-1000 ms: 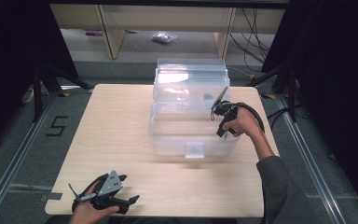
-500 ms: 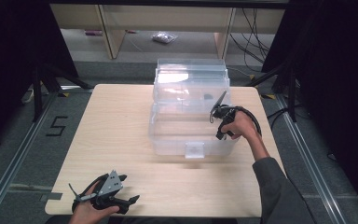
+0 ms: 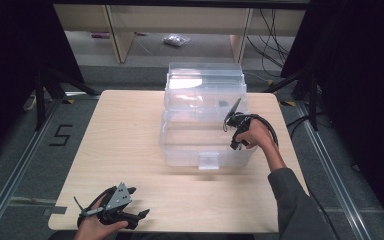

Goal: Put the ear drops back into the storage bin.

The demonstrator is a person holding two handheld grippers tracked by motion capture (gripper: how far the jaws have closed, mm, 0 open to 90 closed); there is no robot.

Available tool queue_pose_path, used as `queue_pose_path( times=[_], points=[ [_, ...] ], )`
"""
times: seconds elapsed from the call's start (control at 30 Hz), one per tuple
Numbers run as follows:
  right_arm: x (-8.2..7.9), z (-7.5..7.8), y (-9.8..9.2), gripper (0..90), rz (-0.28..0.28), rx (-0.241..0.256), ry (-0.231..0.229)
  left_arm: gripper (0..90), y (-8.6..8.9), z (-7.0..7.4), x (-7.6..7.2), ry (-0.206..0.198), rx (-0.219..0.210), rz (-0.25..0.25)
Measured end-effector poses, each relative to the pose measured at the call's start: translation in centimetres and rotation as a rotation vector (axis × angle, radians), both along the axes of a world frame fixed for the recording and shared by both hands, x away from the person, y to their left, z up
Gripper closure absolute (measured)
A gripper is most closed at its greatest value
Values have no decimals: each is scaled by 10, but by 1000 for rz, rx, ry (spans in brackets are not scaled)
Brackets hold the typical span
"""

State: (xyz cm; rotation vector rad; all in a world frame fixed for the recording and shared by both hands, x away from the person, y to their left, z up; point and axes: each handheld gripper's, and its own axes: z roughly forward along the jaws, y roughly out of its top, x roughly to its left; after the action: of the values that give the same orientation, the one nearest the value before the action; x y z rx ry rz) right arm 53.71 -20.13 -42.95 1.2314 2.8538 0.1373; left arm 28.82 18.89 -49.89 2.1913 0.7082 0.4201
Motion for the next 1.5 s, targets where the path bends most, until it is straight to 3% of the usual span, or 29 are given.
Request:
queue_pose_path(
  times=[0.17,0.27,0.37,0.4,0.5,0.53,0.7,0.8,0.87,0.97,1.1,1.17,1.3,1.37,1.43,1.5],
  points=[
    [2,-3,0,601,-14,-4,9,172,0,0,0,-1,1,-1],
    [5,-5,-2,601,28,4,-8,172,0,0,0,-1,1,-1],
    [5,-5,-2,601,12,-12,-4,172,0,0,0,-1,0,-1],
    [4,-6,0,601,-18,-3,0,172,0,0,0,-1,1,-1],
    [6,-8,0,601,1,-4,-8,172,0,0,0,-2,2,-2],
    [6,-6,2,601,-31,-1,11,172,0,0,0,-1,3,-3],
    [7,-8,2,601,-30,4,19,171,0,0,0,0,0,-5],
    [7,-8,3,601,-43,-17,25,172,0,0,0,-2,1,-3],
    [8,-9,2,601,-23,-12,11,172,0,0,0,-2,2,-3],
    [7,-8,4,600,-56,-18,24,172,0,0,0,-2,1,-3],
    [8,-9,2,599,-27,-17,15,172,0,0,0,-3,2,-4],
    [6,-8,3,596,-54,-20,25,172,0,0,0,1,0,-6],
    [8,-9,-2,552,3,-1,-13,172,0,0,0,-2,3,-5],
    [7,-7,-2,521,-16,-13,-22,172,0,0,1,-1,14,-8],
    [5,-3,0,490,-54,13,13,172,0,0,0,4,6,-11],
    [4,-2,-1,475,-43,12,-1,171,0,0,0,1,2,-11]
  ],
)
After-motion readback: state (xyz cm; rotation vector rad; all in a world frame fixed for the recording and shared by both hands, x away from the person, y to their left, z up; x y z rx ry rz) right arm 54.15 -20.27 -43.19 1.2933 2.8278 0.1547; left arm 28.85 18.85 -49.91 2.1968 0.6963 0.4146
